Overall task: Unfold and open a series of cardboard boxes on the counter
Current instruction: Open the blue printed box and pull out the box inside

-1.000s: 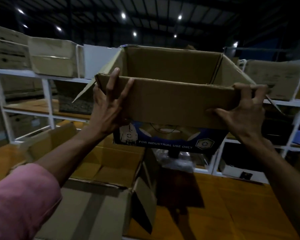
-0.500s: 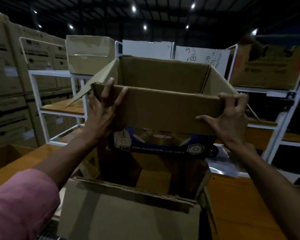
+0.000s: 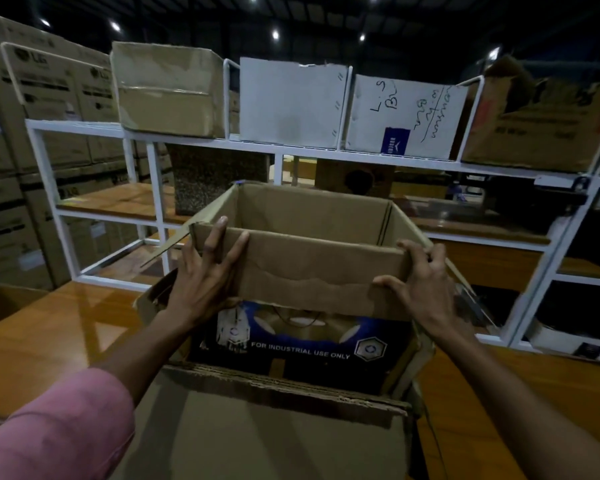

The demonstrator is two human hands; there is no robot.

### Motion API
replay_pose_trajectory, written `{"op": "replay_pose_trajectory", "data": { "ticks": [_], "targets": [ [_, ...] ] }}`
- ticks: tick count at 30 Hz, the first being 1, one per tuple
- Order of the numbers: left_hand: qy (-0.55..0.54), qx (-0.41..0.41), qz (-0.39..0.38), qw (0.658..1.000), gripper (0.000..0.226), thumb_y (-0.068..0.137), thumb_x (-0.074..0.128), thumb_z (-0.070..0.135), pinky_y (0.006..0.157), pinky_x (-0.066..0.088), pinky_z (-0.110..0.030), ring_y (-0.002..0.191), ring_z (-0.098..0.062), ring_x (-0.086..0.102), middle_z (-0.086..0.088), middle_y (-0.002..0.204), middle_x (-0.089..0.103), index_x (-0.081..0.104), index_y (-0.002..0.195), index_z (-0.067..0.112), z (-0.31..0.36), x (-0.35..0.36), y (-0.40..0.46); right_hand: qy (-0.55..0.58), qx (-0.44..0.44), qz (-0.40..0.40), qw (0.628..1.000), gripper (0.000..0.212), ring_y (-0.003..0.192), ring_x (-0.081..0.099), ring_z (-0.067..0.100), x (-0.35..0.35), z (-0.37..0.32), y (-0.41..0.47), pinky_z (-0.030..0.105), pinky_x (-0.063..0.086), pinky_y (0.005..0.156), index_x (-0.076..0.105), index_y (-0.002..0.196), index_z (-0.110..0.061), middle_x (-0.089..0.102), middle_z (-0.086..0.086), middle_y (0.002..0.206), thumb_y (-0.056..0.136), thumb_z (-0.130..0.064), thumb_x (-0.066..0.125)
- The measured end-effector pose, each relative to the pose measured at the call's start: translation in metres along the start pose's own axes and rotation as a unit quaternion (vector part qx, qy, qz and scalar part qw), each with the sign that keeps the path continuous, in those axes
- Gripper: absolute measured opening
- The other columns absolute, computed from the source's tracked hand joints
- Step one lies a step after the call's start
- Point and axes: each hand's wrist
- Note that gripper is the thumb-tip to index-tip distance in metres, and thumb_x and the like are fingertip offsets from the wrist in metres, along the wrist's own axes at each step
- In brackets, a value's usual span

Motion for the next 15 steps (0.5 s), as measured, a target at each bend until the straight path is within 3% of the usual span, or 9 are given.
{"op": "replay_pose_trajectory", "data": {
  "ticks": [5,10,13,15],
  "targets": [
    [0.038,-0.009,-0.038,0.998,0.14,0.052,0.093,0.057,0.099,0.03,-0.073,0.134,-0.064,0.02,-0.017,0.168,-0.008,0.011,0.162,0.027,-0.001,0.023,-0.012,0.006,0.045,-0.039,0.998,0.071,0.111,0.05,0.03,0.017,0.001,-0.002,0.04,0.049,0.083,0.054,0.129,-0.018,0.038,0.012,0.126,0.072,-0.045,0.084],
    [0.068,-0.02,-0.048,0.996,0.131,0.06,0.087,0.058,0.113,0.009,-0.075,0.146,-0.06,-0.01,-0.016,0.168,-0.007,0.011,0.162,0.024,0.006,0.045,-0.026,0.02,0.059,-0.073,0.995,0.071,0.115,0.047,0.029,0.029,-0.005,-0.006,0.045,0.05,0.089,0.052,0.131,-0.014,0.039,0.012,0.129,0.074,-0.041,0.083],
    [0.096,0.017,-0.077,0.992,0.131,0.064,0.083,0.061,0.114,0.01,-0.073,0.149,-0.054,-0.009,-0.017,0.168,-0.004,0.004,0.161,0.025,0.012,0.061,-0.03,0.016,0.055,-0.085,0.995,0.068,0.113,0.048,0.029,0.038,-0.005,-0.013,0.052,0.051,0.092,0.053,0.128,-0.014,0.04,0.011,0.127,0.075,-0.042,0.082],
    [0.093,0.025,-0.087,0.991,0.135,0.064,0.082,0.062,0.114,0.009,-0.073,0.15,-0.051,-0.01,-0.017,0.168,-0.009,-0.003,0.161,0.024,0.017,0.067,-0.027,0.008,0.044,-0.099,0.994,0.066,0.114,0.048,0.028,0.044,-0.007,-0.015,0.049,0.05,0.093,0.054,0.129,-0.013,0.04,0.011,0.128,0.076,-0.043,0.081]
  ]
}}
Point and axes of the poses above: each hand's wrist, its own y-axis towards the middle knuckle, its own x-axis out of the palm, z = x × y
